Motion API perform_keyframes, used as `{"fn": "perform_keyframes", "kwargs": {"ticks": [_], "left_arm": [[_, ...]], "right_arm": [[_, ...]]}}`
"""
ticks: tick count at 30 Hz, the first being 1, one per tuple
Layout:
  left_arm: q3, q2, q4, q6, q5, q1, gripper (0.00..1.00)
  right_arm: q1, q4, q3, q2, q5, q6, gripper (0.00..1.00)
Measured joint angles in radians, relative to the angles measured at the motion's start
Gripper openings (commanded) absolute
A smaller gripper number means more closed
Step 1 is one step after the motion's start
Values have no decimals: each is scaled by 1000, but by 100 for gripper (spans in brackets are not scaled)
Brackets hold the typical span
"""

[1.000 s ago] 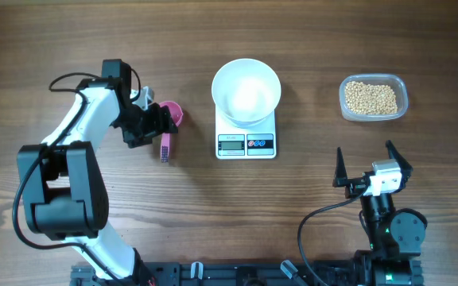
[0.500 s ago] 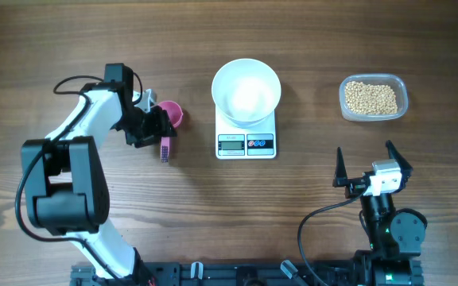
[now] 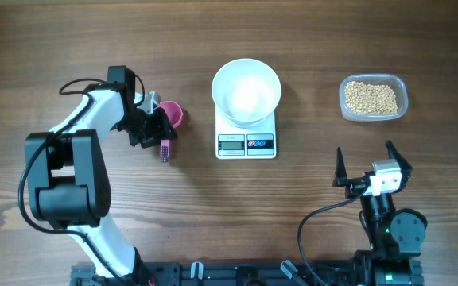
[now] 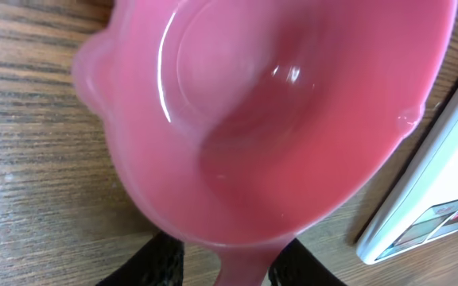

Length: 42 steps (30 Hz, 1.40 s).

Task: Scoop item into bowl and weigh 150g on scale
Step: 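Lower the left gripper and close it on the pink scoop handle, then lift the pink scoop with the left gripper toward the right gripper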

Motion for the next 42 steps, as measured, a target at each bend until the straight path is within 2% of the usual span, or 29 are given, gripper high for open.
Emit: {"fn": "perform_keyframes", "kwargs": {"ticks": [6, 8, 13, 20, 25, 28, 35, 42], "left_arm": [[0, 2, 16, 3, 0, 0, 22], [0, 2, 20, -2, 0, 0, 15], [0, 2, 39, -14, 20, 0, 4], [10, 2, 42, -69, 38, 0, 4], [50, 0, -51, -102, 90, 6, 4], [90, -26, -124, -115, 174, 30, 4], [124, -242, -248, -116, 376, 121, 4], [126, -449, -348, -26, 482, 127, 4]], "right_arm": [[0, 0, 0, 0, 0, 0, 100], [0, 0, 0, 0, 0, 0, 100], [0, 0, 0, 0, 0, 0, 100], [0, 0, 0, 0, 0, 0, 100], [0, 0, 0, 0, 0, 0, 100], [0, 0, 0, 0, 0, 0, 100], [0, 0, 0, 0, 0, 0, 99], [0, 13, 0, 0, -1, 0, 100]]}}
